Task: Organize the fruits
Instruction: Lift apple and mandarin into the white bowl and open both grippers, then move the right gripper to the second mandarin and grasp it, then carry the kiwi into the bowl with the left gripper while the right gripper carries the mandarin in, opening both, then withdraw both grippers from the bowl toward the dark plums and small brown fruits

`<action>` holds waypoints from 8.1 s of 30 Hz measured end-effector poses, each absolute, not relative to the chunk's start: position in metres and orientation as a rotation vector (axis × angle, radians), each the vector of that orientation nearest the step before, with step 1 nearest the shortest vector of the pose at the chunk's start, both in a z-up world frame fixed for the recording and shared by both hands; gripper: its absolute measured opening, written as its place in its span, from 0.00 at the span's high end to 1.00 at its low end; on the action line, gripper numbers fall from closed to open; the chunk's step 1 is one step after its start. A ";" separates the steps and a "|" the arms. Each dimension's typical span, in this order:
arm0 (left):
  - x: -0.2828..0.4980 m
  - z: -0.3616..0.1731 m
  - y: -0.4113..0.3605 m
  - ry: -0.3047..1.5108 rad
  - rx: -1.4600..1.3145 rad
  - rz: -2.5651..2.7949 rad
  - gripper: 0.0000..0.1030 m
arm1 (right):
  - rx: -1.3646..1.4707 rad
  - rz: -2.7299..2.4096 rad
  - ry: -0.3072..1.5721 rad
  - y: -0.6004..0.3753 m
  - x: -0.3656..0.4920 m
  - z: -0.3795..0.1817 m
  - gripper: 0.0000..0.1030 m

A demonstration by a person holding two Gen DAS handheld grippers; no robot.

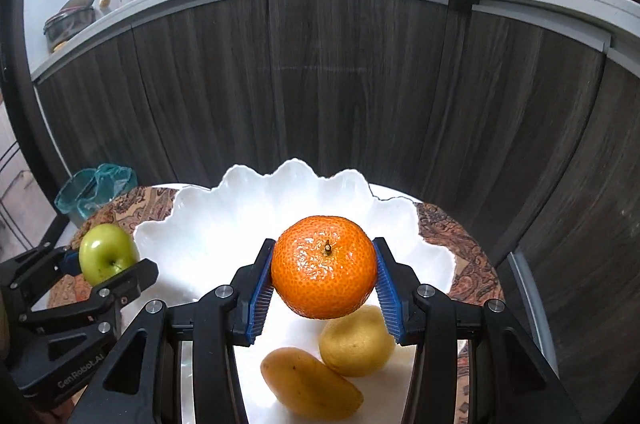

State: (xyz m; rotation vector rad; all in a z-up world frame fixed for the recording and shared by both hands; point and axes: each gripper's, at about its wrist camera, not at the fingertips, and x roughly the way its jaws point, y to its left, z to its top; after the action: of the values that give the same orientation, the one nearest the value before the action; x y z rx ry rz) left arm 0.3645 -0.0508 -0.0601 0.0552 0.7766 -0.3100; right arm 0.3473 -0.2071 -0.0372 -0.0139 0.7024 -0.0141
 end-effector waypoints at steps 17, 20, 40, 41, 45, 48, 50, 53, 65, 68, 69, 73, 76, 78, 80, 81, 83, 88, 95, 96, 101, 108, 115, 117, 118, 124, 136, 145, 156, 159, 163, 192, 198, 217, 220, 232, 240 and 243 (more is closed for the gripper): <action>0.344 -0.037 -0.043 0.681 0.081 -0.202 0.09 | -0.078 -0.131 0.593 -0.206 0.326 -0.014 0.12; 0.338 -0.031 -0.042 0.664 0.082 -0.194 0.05 | -0.072 -0.149 0.577 -0.207 0.321 -0.010 0.10; 0.274 0.008 -0.059 0.615 0.126 -0.199 0.02 | -0.001 -0.130 0.526 -0.223 0.259 0.025 0.09; 0.270 0.009 -0.060 0.611 0.130 -0.198 0.02 | 0.002 -0.129 0.523 -0.225 0.255 0.027 0.09; 0.252 0.019 -0.062 0.584 0.144 -0.192 0.02 | 0.018 -0.125 0.515 -0.229 0.239 0.032 0.09; 0.240 0.023 -0.062 0.569 0.154 -0.183 0.02 | 0.029 -0.124 0.518 -0.231 0.229 0.032 0.09; 0.233 0.024 -0.061 0.564 0.157 -0.178 0.02 | 0.036 -0.120 0.523 -0.231 0.224 0.031 0.09; 0.227 0.020 -0.057 0.568 0.155 -0.173 0.02 | 0.043 -0.120 0.530 -0.230 0.216 0.028 0.09; 0.209 -0.017 -0.045 0.611 0.165 -0.132 0.02 | 0.047 -0.150 0.574 -0.221 0.196 -0.005 0.09; 0.207 -0.026 -0.044 0.629 0.160 -0.134 0.02 | 0.049 -0.166 0.592 -0.221 0.196 -0.015 0.09; 0.207 -0.028 -0.044 0.631 0.159 -0.134 0.02 | 0.049 -0.167 0.596 -0.222 0.195 -0.017 0.09; 0.204 -0.038 -0.043 0.630 0.154 -0.121 0.02 | 0.041 -0.181 0.615 -0.222 0.193 -0.027 0.09; 0.203 -0.045 -0.044 0.627 0.160 -0.112 0.02 | 0.033 -0.192 0.633 -0.221 0.191 -0.035 0.09; 0.204 -0.051 -0.044 0.633 0.163 -0.112 0.02 | 0.034 -0.198 0.646 -0.223 0.191 -0.040 0.09; 0.205 -0.056 -0.045 0.640 0.162 -0.113 0.02 | 0.036 -0.202 0.660 -0.224 0.190 -0.046 0.09; 0.206 -0.058 -0.044 0.644 0.161 -0.112 0.02 | 0.037 -0.204 0.668 -0.224 0.190 -0.049 0.09; 0.207 -0.064 -0.044 0.652 0.157 -0.109 0.02 | 0.039 -0.203 0.684 -0.224 0.190 -0.055 0.09; 0.212 -0.081 -0.043 0.686 0.153 -0.109 0.02 | 0.031 -0.200 0.720 -0.221 0.190 -0.071 0.09; 0.219 -0.099 -0.044 0.730 0.147 -0.117 0.02 | 0.041 -0.194 0.779 -0.221 0.194 -0.095 0.09; 0.220 -0.101 -0.044 0.736 0.147 -0.119 0.02 | 0.042 -0.193 0.786 -0.221 0.195 -0.098 0.09; 0.226 -0.110 -0.044 0.776 0.132 -0.135 0.02 | 0.048 -0.191 0.811 -0.222 0.199 -0.110 0.09; 0.231 -0.121 -0.044 0.811 0.119 -0.139 0.03 | 0.043 -0.192 0.843 -0.223 0.204 -0.121 0.09; 0.237 -0.131 -0.046 0.856 0.109 -0.161 0.23 | 0.056 -0.185 0.880 -0.226 0.209 -0.132 0.14; 0.238 -0.133 -0.046 0.866 0.098 -0.176 0.26 | 0.059 -0.176 0.889 -0.226 0.210 -0.133 0.21; 0.238 -0.133 -0.046 0.865 0.097 -0.178 0.28 | 0.062 -0.171 0.896 -0.227 0.211 -0.134 0.26; 0.237 -0.133 -0.049 0.863 0.099 -0.210 0.41 | 0.068 -0.160 0.904 -0.230 0.212 -0.136 0.41; 0.234 -0.130 -0.050 0.857 0.102 -0.234 0.45 | 0.065 -0.146 0.880 -0.226 0.208 -0.132 0.55; 0.231 -0.125 -0.049 0.856 0.090 -0.237 0.45 | 0.065 -0.144 0.852 -0.224 0.201 -0.124 0.56; 0.220 -0.103 -0.044 0.811 0.085 -0.232 0.45 | 0.060 -0.134 0.814 -0.220 0.193 -0.106 0.56; 0.216 -0.095 -0.042 0.798 0.078 -0.235 0.45 | 0.062 -0.128 0.802 -0.218 0.190 -0.100 0.56; 0.212 -0.082 -0.040 0.771 0.075 -0.232 0.45 | 0.067 -0.125 0.774 -0.217 0.185 -0.089 0.56; 0.302 -0.041 -0.070 0.699 0.100 -0.263 0.45 | 0.043 -0.108 0.693 -0.234 0.272 -0.036 0.56; 0.314 -0.061 -0.071 0.746 0.090 -0.276 0.45 | 0.049 -0.097 0.731 -0.233 0.283 -0.052 0.56; 0.299 -0.043 -0.060 0.678 0.099 -0.229 0.05 | 0.062 -0.154 0.724 -0.236 0.280 -0.052 0.13; 0.293 -0.038 -0.059 0.655 0.097 -0.221 0.01 | 0.059 -0.162 0.712 -0.236 0.274 -0.046 0.12; 0.265 -0.021 -0.060 0.621 0.120 -0.221 0.01 | 0.037 -0.202 0.647 -0.234 0.236 -0.023 0.11; 0.242 -0.026 -0.061 0.634 0.125 -0.222 0.01 | 0.025 -0.212 0.635 -0.236 0.210 -0.017 0.11; 0.233 -0.031 -0.060 0.644 0.125 -0.225 0.01 | 0.025 -0.213 0.640 -0.236 0.202 -0.020 0.11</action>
State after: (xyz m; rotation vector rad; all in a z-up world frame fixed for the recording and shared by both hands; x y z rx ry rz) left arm 0.2335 -0.0597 -0.0313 0.1254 0.6444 -0.2247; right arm 0.2020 -0.2357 -0.0195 0.0252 0.6402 -0.2126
